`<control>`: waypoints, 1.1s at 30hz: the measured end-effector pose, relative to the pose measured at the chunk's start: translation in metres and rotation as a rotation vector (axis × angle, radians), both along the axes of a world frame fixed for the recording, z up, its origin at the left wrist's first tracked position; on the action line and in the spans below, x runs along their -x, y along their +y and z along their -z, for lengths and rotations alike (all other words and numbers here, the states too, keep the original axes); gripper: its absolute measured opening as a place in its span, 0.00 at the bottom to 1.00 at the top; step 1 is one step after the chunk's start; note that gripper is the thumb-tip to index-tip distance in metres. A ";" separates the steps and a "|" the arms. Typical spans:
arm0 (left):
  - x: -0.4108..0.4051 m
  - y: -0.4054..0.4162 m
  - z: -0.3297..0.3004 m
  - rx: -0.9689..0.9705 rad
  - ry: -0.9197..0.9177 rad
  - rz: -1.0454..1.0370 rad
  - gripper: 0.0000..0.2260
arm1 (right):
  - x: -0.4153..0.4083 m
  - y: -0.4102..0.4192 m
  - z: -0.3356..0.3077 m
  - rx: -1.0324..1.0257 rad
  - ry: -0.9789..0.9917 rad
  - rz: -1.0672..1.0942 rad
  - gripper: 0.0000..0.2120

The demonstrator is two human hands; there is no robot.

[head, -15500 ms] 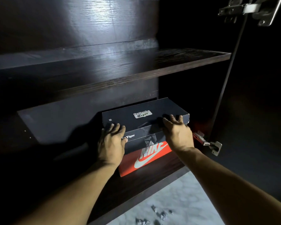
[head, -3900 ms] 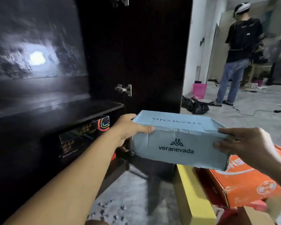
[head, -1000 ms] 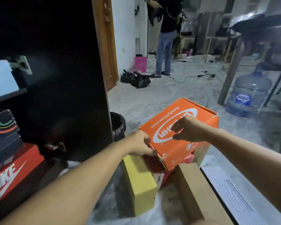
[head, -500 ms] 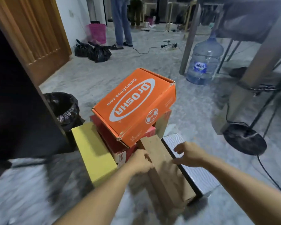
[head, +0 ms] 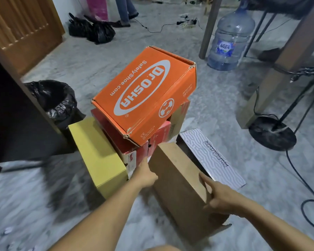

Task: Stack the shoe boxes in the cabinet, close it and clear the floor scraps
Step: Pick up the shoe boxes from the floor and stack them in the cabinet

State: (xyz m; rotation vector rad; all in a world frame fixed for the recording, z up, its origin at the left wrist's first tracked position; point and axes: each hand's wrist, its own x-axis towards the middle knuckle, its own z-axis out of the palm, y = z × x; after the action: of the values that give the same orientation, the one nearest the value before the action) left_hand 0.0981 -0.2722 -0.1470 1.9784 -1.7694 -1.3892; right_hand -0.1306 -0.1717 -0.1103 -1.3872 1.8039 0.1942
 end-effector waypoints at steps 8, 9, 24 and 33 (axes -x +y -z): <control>-0.017 0.032 0.039 -0.076 0.104 -0.067 0.33 | 0.023 0.039 0.010 0.129 -0.044 0.163 0.37; -0.019 0.034 0.039 -0.079 0.122 -0.094 0.34 | 0.024 0.047 0.014 0.205 -0.016 0.274 0.37; -0.029 0.065 0.046 -0.045 0.222 -0.261 0.24 | -0.010 0.097 0.063 0.306 -0.342 0.872 0.26; -0.063 0.046 -0.037 0.024 0.268 -0.103 0.19 | -0.004 0.085 -0.006 0.598 -0.339 0.736 0.20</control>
State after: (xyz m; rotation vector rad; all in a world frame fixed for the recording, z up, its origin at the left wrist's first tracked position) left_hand 0.1606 -0.2265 -0.1099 1.7483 -1.5379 -1.5098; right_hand -0.1270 -0.0865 -0.1040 -0.9377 2.0168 -0.9702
